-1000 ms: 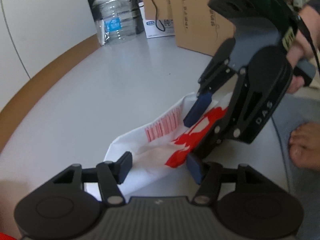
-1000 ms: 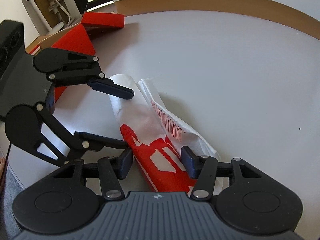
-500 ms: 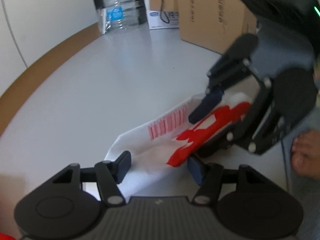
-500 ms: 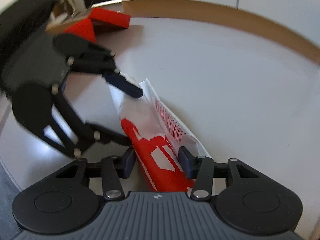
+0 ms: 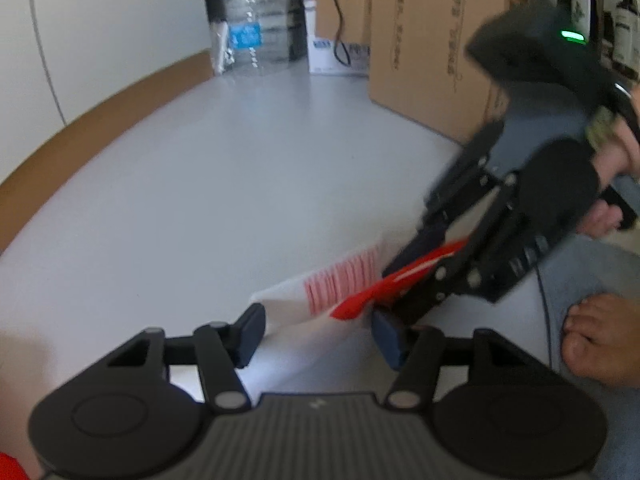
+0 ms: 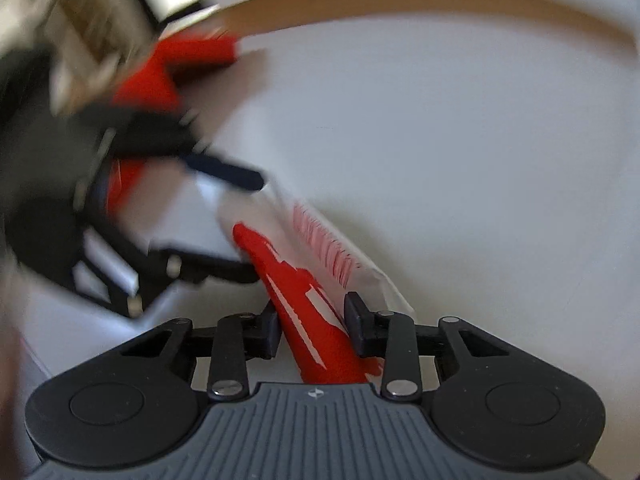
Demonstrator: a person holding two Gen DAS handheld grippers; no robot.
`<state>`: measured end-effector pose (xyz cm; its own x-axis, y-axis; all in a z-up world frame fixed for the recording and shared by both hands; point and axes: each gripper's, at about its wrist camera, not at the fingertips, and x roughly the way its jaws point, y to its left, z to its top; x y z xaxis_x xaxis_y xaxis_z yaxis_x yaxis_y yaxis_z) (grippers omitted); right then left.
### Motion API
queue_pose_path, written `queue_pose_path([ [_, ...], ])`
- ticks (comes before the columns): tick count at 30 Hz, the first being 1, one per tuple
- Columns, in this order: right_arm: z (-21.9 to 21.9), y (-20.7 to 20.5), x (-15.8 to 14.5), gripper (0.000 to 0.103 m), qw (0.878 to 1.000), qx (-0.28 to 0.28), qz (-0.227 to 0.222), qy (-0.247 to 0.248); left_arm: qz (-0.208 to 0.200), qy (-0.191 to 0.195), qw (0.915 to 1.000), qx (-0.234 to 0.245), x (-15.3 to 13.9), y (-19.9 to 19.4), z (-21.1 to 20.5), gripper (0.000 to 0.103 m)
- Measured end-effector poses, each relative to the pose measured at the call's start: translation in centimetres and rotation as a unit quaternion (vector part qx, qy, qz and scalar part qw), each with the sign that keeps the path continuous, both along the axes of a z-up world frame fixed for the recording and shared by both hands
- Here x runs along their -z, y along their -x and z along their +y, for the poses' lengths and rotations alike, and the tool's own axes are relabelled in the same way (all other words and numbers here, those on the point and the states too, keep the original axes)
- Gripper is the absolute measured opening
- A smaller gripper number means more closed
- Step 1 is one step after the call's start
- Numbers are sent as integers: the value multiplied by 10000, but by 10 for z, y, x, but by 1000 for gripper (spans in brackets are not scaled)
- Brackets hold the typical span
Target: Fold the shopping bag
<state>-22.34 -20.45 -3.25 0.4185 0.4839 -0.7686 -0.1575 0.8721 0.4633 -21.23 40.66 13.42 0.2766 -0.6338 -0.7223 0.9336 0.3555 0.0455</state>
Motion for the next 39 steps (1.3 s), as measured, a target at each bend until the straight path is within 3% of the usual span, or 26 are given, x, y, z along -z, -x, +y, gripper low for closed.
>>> queue_pose_path([
  [2,-10,-1,5,37,9988,285,181,-360,55,71,9999,-84,-4,-3,7,58],
  [5,-13,1,4,37,9989,325,140,-302,69,104,9998,-141,-6,-5,14,58],
  [12,-12,7,-3,42,9988,374,-129,280,276,77,9992,-296,-2,1,26,59],
  [15,-13,11,-7,47,9974,325,-264,594,296,-1,9990,-322,18,-5,15,59],
  [19,-1,24,-6,58,9911,5,-510,1233,331,-104,9988,-348,30,0,22,59],
  [25,16,39,-19,53,9768,-431,-948,1870,307,-86,9988,-377,31,12,49,57],
  [30,27,44,-35,53,9660,-879,-1185,2121,335,-74,9987,-388,26,14,67,57],
  [35,42,43,-30,54,9572,-1321,-1073,2343,420,-86,9982,-424,20,16,88,57],
  [39,44,41,-29,55,9558,-1374,-1021,2388,446,-147,9976,-511,10,21,105,45],
])
